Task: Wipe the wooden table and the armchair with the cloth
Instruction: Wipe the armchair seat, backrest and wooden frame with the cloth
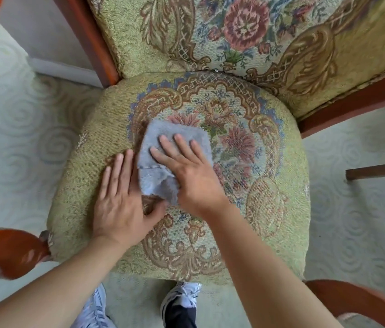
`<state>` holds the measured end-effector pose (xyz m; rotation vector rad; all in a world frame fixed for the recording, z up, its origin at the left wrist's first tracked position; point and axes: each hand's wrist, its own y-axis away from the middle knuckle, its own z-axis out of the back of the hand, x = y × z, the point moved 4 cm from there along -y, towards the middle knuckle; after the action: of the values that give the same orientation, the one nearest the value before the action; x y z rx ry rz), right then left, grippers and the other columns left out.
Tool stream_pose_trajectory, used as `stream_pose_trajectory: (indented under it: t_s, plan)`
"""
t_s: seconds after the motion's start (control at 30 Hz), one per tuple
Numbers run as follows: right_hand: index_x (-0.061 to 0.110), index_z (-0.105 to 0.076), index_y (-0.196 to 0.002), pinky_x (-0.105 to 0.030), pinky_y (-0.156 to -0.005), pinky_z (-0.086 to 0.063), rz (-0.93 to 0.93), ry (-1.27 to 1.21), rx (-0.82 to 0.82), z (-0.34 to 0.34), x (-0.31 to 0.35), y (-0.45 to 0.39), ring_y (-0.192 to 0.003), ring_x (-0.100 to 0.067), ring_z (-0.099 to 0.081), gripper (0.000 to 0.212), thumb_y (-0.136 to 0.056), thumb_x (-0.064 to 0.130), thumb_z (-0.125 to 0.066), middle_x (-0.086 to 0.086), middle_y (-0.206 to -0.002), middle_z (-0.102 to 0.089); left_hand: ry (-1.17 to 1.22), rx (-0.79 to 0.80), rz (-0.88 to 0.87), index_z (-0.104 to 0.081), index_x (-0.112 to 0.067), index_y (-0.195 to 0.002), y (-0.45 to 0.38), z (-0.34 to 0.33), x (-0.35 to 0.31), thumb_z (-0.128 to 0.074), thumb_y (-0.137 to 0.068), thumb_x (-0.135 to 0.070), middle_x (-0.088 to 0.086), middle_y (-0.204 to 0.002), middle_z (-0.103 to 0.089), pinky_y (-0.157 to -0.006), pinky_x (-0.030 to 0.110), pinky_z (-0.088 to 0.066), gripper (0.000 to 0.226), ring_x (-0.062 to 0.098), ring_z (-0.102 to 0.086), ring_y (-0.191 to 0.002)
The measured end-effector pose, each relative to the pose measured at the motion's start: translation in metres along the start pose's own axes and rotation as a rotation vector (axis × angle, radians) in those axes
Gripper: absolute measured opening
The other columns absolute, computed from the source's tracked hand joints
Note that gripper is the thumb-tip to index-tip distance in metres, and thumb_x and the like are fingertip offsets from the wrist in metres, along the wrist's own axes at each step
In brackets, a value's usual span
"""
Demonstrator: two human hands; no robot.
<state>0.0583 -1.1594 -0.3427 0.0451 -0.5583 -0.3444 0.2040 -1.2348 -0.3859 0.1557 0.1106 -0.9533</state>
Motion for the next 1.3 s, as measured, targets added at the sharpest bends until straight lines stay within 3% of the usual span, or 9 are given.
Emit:
stream_pose_trajectory:
  t_s: [0.17, 0.33, 0.4, 0.47, 0.57, 0.77, 0.93, 1.07, 1.3]
  plan:
    - [0.032, -0.026, -0.154, -0.045, -0.123, 0.005, -0.244, -0.017, -0.130, 0.023, -0.059, 0.075, -0.152, -0.016, 0.004, 0.074, -0.090, 0.031, -0.063, 0.011, -0.162, -0.010, -0.004, 0.018, -0.012, -0.004, -0.006, -0.161, -0.001, 0.002, -0.001, -0.014, -0.091, -0.077, 0.014, -0.170, -0.003, -0.127, 0.044, -0.005, 0.100, 0.027, -0.002, -0.158]
    - [0.026, -0.025, -0.155, -0.054, -0.122, -0.002, -0.796, -0.179, -0.350, 0.045, -0.118, 0.123, -0.151, -0.020, 0.004, 0.072, -0.091, -0.004, -0.041, -0.001, -0.165, -0.008, -0.019, 0.029, -0.008, 0.001, -0.007, -0.161, -0.001, -0.001, -0.001, -0.012, -0.092, -0.077, 0.015, -0.170, 0.001, -0.127, 0.044, -0.003, 0.099, 0.026, 0.002, -0.158]
    - [0.026, -0.020, -0.156, -0.052, -0.122, -0.001, -0.916, -0.182, -0.425, 0.044, -0.118, 0.114, -0.152, -0.022, 0.003, 0.065, -0.098, 0.006, -0.041, -0.001, -0.166, -0.008, -0.023, 0.026, -0.012, 0.000, -0.006, -0.161, -0.002, -0.001, -0.001, -0.012, -0.092, -0.076, 0.016, -0.170, 0.000, -0.127, 0.044, -0.002, 0.099, 0.027, 0.002, -0.158]
    - [0.023, -0.011, -0.158, -0.050, -0.121, 0.005, -0.981, -0.121, -0.421, 0.037, -0.106, 0.097, -0.152, -0.027, 0.007, 0.075, -0.098, 0.044, -0.050, -0.004, -0.166, -0.001, -0.018, 0.022, -0.012, -0.001, -0.005, -0.161, -0.002, -0.002, -0.001, -0.011, -0.092, -0.075, 0.016, -0.170, 0.000, -0.127, 0.044, -0.001, 0.099, 0.027, 0.002, -0.158]
    - [0.022, 0.003, -0.158, -0.050, -0.120, 0.012, -0.987, -0.088, -0.367, 0.027, -0.090, 0.082, -0.150, -0.026, 0.016, 0.108, -0.079, 0.084, -0.038, -0.003, -0.165, 0.012, -0.012, 0.022, -0.013, -0.001, -0.005, -0.161, -0.001, -0.003, -0.001, -0.013, -0.092, -0.074, 0.016, -0.170, 0.001, -0.127, 0.046, -0.004, 0.099, 0.028, 0.002, -0.158]
    - [0.026, 0.009, -0.156, -0.049, -0.117, 0.019, -0.659, 0.019, -0.225, 0.014, -0.042, 0.053, -0.147, -0.024, 0.028, 0.084, -0.091, 0.076, -0.009, -0.002, -0.163, 0.018, 0.003, -0.002, -0.014, 0.000, -0.006, -0.161, -0.001, -0.004, -0.002, -0.025, -0.091, -0.070, 0.016, -0.170, 0.001, -0.126, 0.049, -0.007, 0.098, 0.030, -0.001, -0.157]
    - [0.032, 0.000, -0.157, -0.047, -0.121, 0.009, -0.334, 0.188, -0.104, -0.017, -0.007, 0.046, -0.150, -0.019, 0.019, 0.067, -0.101, 0.064, -0.016, 0.006, -0.165, 0.007, 0.011, -0.012, -0.002, -0.007, -0.004, -0.161, 0.000, -0.002, -0.003, -0.034, -0.087, -0.067, 0.016, -0.170, -0.003, -0.127, 0.049, -0.009, 0.101, 0.030, -0.004, -0.157]
    - [0.033, 0.013, -0.155, -0.050, -0.122, 0.007, -0.477, 0.283, -0.154, 0.006, -0.055, 0.040, -0.151, -0.025, 0.015, 0.067, -0.100, 0.065, -0.007, 0.002, -0.164, 0.014, -0.007, 0.006, -0.006, -0.004, -0.004, -0.161, -0.001, -0.003, -0.002, -0.028, -0.090, -0.069, 0.017, -0.170, -0.002, -0.126, 0.049, -0.008, 0.099, 0.029, -0.002, -0.157]
    - [0.022, -0.004, -0.158, -0.052, -0.120, 0.000, -1.013, -0.005, -0.368, 0.062, -0.155, 0.039, -0.152, -0.029, 0.005, 0.072, -0.100, 0.058, -0.027, -0.012, -0.165, 0.005, -0.013, 0.008, -0.005, 0.000, -0.005, -0.161, -0.001, -0.005, -0.001, -0.021, -0.091, -0.071, 0.016, -0.170, 0.002, -0.127, 0.049, -0.007, 0.098, 0.029, 0.001, -0.158]
